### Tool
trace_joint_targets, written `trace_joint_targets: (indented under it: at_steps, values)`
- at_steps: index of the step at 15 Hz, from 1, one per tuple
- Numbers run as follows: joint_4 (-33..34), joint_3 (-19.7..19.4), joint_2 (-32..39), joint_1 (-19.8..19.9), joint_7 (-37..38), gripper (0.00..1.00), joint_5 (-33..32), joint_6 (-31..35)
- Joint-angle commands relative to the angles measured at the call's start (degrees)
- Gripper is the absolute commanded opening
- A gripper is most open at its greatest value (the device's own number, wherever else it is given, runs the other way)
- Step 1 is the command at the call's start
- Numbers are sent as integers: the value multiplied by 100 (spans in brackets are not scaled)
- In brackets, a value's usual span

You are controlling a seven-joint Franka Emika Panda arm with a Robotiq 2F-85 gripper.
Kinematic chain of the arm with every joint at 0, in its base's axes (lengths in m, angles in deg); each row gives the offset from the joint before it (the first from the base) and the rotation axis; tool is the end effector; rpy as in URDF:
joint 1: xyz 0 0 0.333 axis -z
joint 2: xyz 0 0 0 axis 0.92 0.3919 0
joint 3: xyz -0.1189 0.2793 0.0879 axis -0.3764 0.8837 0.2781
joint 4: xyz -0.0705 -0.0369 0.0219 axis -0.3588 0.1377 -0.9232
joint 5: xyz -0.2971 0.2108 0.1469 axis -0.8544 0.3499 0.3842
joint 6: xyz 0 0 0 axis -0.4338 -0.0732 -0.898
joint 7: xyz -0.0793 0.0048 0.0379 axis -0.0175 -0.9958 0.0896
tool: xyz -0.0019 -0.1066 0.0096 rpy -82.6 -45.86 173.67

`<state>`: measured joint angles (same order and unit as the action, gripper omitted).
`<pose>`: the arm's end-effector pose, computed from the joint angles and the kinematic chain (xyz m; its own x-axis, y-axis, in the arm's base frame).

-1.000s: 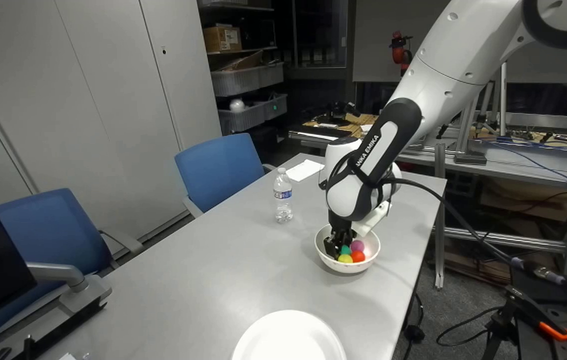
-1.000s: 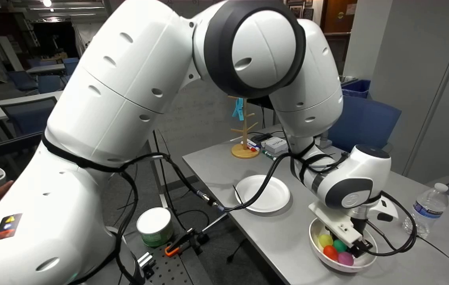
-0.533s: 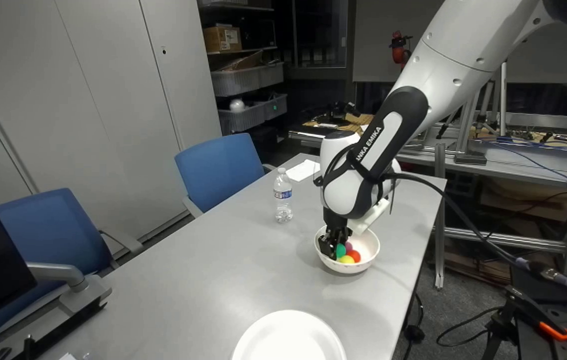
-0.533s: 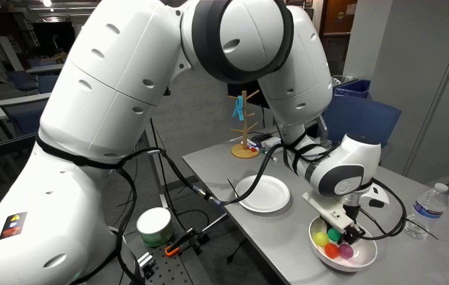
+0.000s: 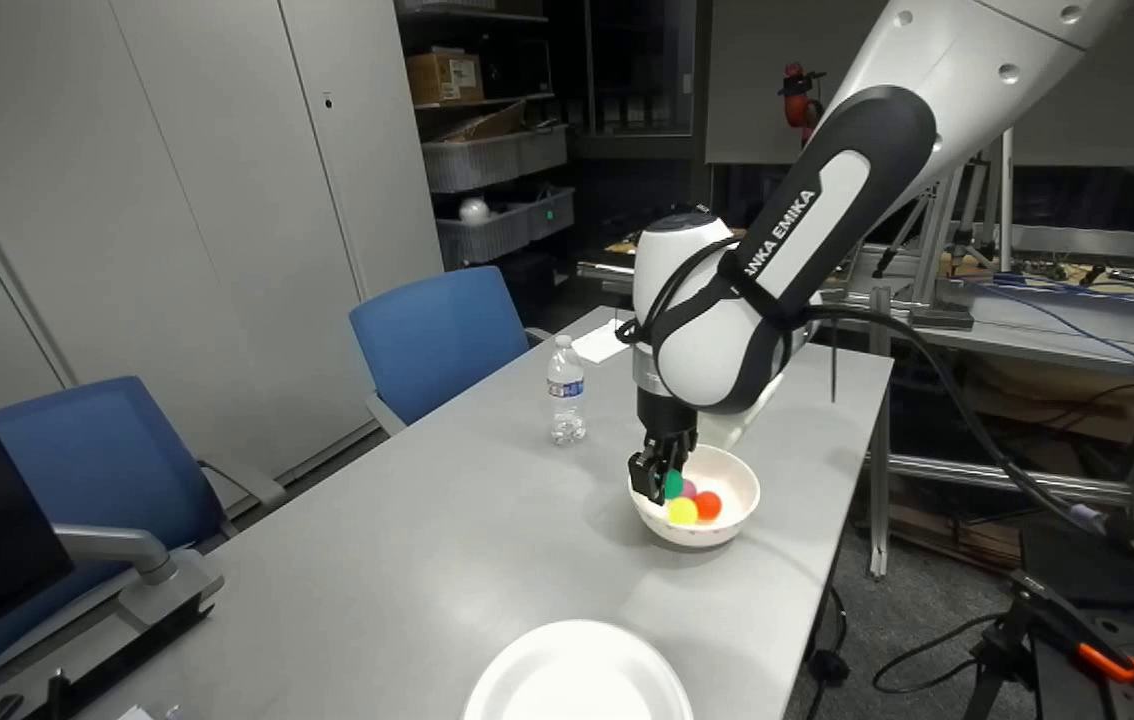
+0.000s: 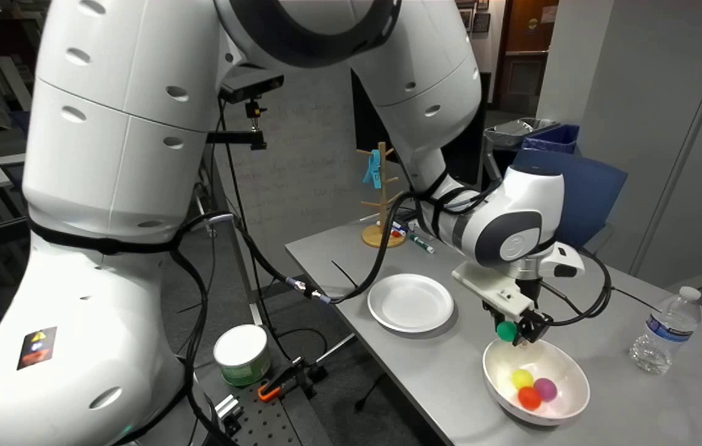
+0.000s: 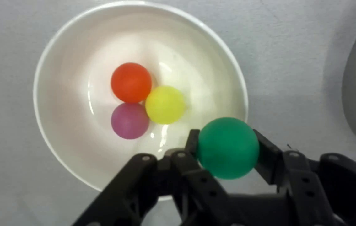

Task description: Take the green ball from the right white bowl and place it in the left white bowl

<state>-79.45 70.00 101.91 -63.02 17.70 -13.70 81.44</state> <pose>0.5752 -0.0793 0.1820 0.9954 -0.0662 0.0695 -0.0693 -0.9967 0.0427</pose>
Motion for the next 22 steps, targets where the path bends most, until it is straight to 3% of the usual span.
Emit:
trace_joint_targets:
  at_steps: [1,12,22]
  values:
    - [-408,146,-413,-146,7,17,-58,5]
    - [-469,1079,-89,-239,-419,17,197,26]
    - [-183,1542,638,-295,-776,17,197,157]
